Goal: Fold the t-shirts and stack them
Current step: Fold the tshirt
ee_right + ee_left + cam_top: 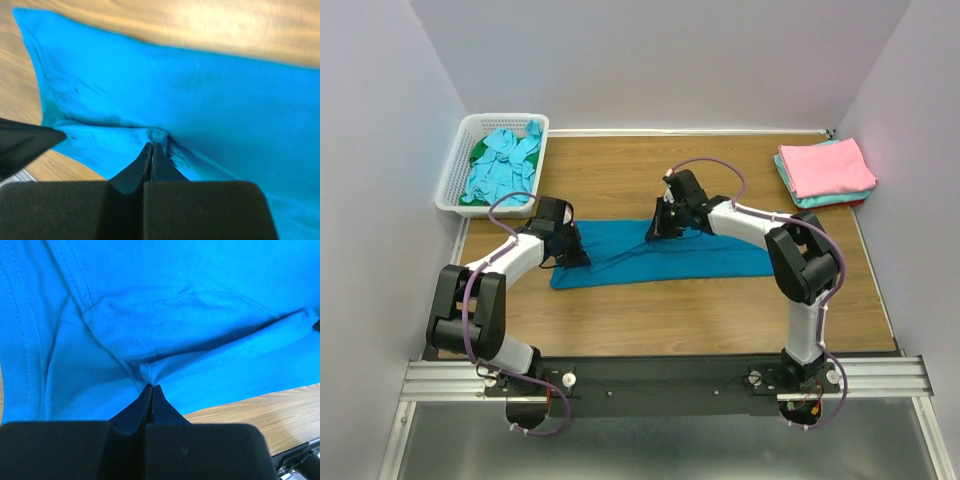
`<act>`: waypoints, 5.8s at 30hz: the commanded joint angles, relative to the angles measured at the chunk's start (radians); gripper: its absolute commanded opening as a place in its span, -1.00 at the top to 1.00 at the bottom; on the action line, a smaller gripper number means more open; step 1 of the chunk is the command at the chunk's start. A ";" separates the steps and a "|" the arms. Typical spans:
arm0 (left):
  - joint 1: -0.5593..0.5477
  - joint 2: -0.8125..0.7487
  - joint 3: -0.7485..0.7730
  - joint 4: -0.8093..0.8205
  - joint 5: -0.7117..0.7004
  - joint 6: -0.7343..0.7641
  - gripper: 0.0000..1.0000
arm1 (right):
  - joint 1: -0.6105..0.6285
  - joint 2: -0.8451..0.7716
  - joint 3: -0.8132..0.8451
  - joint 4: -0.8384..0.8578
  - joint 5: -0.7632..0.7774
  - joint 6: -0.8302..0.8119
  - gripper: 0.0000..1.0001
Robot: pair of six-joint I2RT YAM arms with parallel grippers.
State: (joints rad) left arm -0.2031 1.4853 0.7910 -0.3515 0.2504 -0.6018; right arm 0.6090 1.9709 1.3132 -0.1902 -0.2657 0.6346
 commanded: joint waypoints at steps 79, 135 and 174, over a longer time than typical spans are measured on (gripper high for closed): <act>-0.022 -0.816 -0.205 0.207 -0.484 0.194 -0.59 | 0.158 0.137 0.041 0.278 0.034 0.344 -0.14; -0.091 -0.113 -0.147 0.263 -0.010 0.036 -0.55 | -0.127 0.118 -0.247 0.632 -0.489 0.241 0.12; 0.018 -1.001 -0.211 0.123 -0.671 0.142 -0.55 | 0.160 0.359 0.243 0.241 -0.348 -0.086 0.11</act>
State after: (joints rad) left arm -0.1898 0.4816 0.5907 -0.2478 -0.3668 -0.4786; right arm 0.7803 2.2848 1.4944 0.0860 -0.7418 0.5549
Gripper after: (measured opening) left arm 0.774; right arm 0.440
